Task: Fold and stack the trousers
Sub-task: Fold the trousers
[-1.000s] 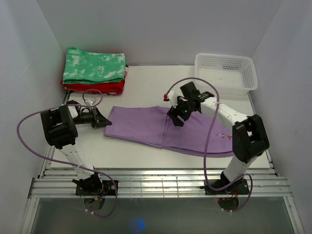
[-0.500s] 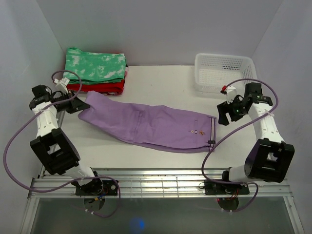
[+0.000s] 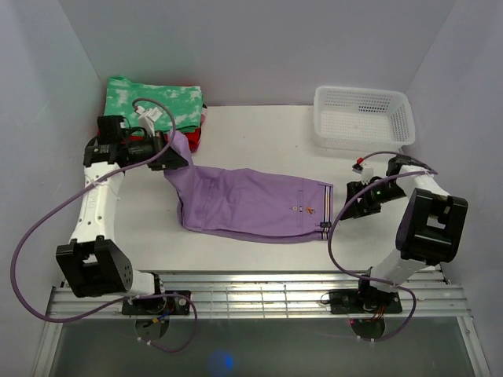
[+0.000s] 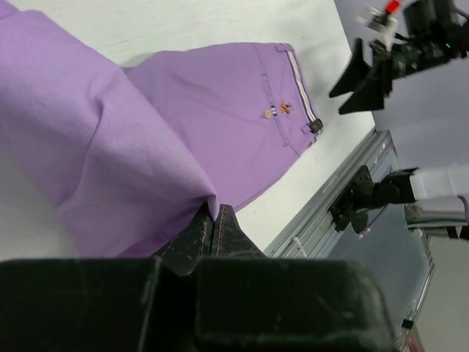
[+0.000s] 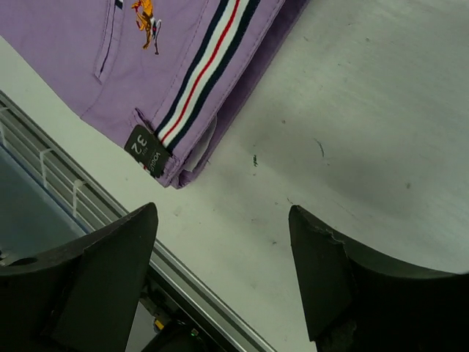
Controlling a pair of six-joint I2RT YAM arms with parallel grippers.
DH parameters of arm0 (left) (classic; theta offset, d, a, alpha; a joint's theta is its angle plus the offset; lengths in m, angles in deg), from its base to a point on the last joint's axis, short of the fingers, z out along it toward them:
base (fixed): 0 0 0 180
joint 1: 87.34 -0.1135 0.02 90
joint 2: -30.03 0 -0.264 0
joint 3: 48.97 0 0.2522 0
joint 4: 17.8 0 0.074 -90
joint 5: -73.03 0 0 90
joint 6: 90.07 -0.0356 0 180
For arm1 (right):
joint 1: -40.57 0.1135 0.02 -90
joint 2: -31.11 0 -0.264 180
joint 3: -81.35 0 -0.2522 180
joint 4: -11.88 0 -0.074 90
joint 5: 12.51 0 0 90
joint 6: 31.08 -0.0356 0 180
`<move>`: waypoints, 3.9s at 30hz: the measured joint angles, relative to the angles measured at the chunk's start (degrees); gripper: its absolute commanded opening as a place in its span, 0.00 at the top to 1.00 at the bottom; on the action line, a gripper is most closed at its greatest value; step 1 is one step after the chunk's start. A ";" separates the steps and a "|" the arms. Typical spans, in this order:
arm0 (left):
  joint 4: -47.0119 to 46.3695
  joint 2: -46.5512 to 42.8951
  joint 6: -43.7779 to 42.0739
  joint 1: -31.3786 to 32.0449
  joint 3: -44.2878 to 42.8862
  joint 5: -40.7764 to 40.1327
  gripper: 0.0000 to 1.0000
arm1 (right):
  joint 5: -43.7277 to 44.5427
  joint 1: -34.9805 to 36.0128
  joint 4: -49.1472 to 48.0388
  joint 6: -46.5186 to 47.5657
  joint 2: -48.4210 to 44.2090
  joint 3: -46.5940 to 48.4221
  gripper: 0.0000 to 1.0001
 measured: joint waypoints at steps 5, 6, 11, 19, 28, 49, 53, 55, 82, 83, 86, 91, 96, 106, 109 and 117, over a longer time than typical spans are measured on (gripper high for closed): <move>-7.91 -2.40 8.90 13.79 0.83 -5.20 1.00 | -4.22 0.00 -1.01 -3.34 5.11 -0.57 0.23; -9.29 -2.43 10.51 16.00 0.87 -6.62 1.00 | -4.94 0.00 -1.64 -4.02 5.62 -0.83 0.23; -16.50 -0.66 17.35 26.75 1.05 -14.21 1.00 | -7.28 0.94 -4.87 -7.78 8.52 -2.23 0.35; -25.62 9.77 24.59 42.75 1.01 -23.76 1.00 | -8.83 2.86 -11.23 -12.68 12.26 -4.81 0.76; -31.43 20.55 30.08 54.47 -0.33 -30.93 1.00 | -10.60 3.72 -13.62 -14.34 13.09 -5.60 0.92; -37.05 39.54 37.57 65.64 -16.87 -33.24 0.98 | -13.05 4.57 -15.72 -16.06 13.29 -6.86 0.92; -37.27 41.55 38.38 66.84 -17.33 -33.07 0.61 | -13.31 4.57 -15.76 -16.28 13.44 -6.88 0.92; -37.33 42.10 38.82 66.93 -17.40 -33.03 0.42 | -13.25 4.57 -15.74 -16.39 13.44 -6.88 0.92; -15.76 14.12 11.80 34.47 2.23 -10.01 0.27 | -9.38 14.99 2.40 -5.14 6.29 17.99 0.58; -14.82 14.91 10.86 33.51 3.72 -9.92 0.28 | -9.05 17.27 2.29 -4.98 6.62 16.98 0.59; -11.54 17.07 7.98 30.97 6.54 -10.62 0.32 | -7.34 21.20 2.78 -3.78 6.82 11.47 0.61; -10.14 19.82 5.49 24.96 7.45 -11.30 0.36 | 1.20 21.14 1.81 -0.20 6.86 0.70 0.69; -10.38 20.37 1.05 19.08 3.23 -8.85 0.45 | 9.57 20.81 0.07 3.23 5.40 -2.82 0.70; -12.90 21.16 -16.35 19.19 -6.16 -2.27 0.41 | 22.93 22.73 -10.10 12.11 4.24 14.29 0.57; -14.36 24.26 -18.47 19.21 -6.78 -1.55 0.41 | 21.14 28.06 -13.18 11.32 2.45 16.70 0.53; -13.70 34.12 -23.39 19.19 -9.07 -0.42 0.41 | 19.87 57.05 -24.48 5.57 -4.81 12.90 0.54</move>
